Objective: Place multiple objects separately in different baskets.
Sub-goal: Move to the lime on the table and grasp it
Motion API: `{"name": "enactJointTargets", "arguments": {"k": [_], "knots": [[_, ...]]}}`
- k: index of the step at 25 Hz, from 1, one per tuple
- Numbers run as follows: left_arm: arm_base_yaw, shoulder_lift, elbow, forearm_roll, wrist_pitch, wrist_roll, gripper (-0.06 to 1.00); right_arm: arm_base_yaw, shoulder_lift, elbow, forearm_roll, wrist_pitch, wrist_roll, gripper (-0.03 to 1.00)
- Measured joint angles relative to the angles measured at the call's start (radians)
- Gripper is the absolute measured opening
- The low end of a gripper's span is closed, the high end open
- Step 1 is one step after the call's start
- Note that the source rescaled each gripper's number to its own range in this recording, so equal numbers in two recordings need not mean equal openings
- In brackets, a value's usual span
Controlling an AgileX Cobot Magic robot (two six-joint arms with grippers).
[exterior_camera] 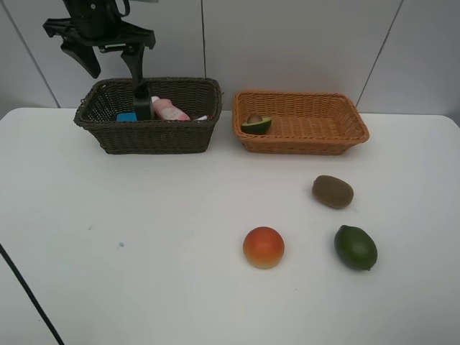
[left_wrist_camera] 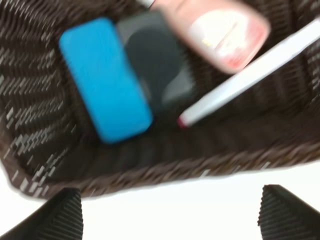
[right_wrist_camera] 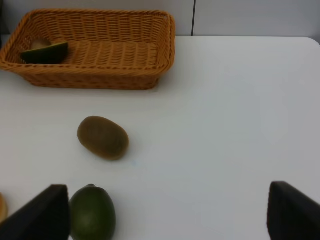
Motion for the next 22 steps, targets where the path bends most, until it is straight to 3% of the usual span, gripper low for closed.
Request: {"name": "enactJointTargets", "arguments": {"k": [10, 16, 22], "knots": [[0.248, -0.5, 0.565, 0.007, 0.0, 0.028, 0.87, 0.0, 0.0, 0.0, 0.0, 0.0, 0.0, 1.0], [0.254, -0.914, 0.893, -0.031, 0.001, 0.056, 0.87, 0.0, 0.0, 0.0, 0.0, 0.0, 0.0, 1.0], [0.254, -1.303, 1.131, -0.13, 0.003, 0.201, 0.87, 0.0, 0.0, 0.0, 0.0, 0.0, 0.0, 1.0]]}}
